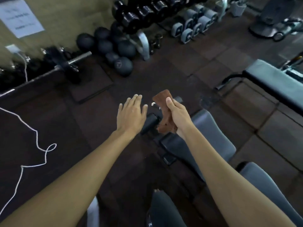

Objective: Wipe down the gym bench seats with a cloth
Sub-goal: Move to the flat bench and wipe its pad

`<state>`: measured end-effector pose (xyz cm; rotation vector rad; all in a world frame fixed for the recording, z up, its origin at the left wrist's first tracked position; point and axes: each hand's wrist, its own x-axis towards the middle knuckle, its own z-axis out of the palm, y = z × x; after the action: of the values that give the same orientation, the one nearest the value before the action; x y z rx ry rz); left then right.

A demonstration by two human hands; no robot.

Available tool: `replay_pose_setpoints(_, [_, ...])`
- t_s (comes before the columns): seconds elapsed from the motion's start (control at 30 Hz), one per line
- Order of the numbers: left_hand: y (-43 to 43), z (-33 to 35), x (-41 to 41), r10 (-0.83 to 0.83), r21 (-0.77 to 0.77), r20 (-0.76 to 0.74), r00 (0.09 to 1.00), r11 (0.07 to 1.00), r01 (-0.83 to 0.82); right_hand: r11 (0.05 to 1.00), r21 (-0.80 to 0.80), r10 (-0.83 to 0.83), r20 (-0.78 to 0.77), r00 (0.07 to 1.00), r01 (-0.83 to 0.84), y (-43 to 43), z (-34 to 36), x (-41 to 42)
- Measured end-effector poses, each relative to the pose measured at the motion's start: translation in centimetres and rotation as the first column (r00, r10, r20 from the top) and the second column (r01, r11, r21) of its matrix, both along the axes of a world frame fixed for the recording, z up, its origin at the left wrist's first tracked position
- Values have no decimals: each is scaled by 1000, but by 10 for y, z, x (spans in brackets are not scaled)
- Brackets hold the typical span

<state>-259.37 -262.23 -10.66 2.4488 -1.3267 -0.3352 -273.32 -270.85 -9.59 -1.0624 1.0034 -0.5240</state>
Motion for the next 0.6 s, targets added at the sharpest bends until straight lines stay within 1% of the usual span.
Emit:
replay_pose_setpoints(0.1, [-7, -9, 58, 48, 23, -11, 999, 999, -48, 998, 14, 57, -25, 998, -57, -13, -17, 62])
replay_pose_setpoints(0.27, [-49, -31, 163, 68, 106, -37, 997, 992, -63, 993, 57, 102, -51, 993, -99, -65, -48, 169])
replay_pose_setpoints(0.4, [-100, -34, 246, 71, 164, -43, 997, 984, -63, 992, 90, 93, -48, 995, -88, -122, -50, 253])
replay_pose_setpoints(0.6, [-197, -26, 360, 28, 159, -51, 998, 987, -20, 996, 86, 45, -69, 997, -39, -208, -37, 356])
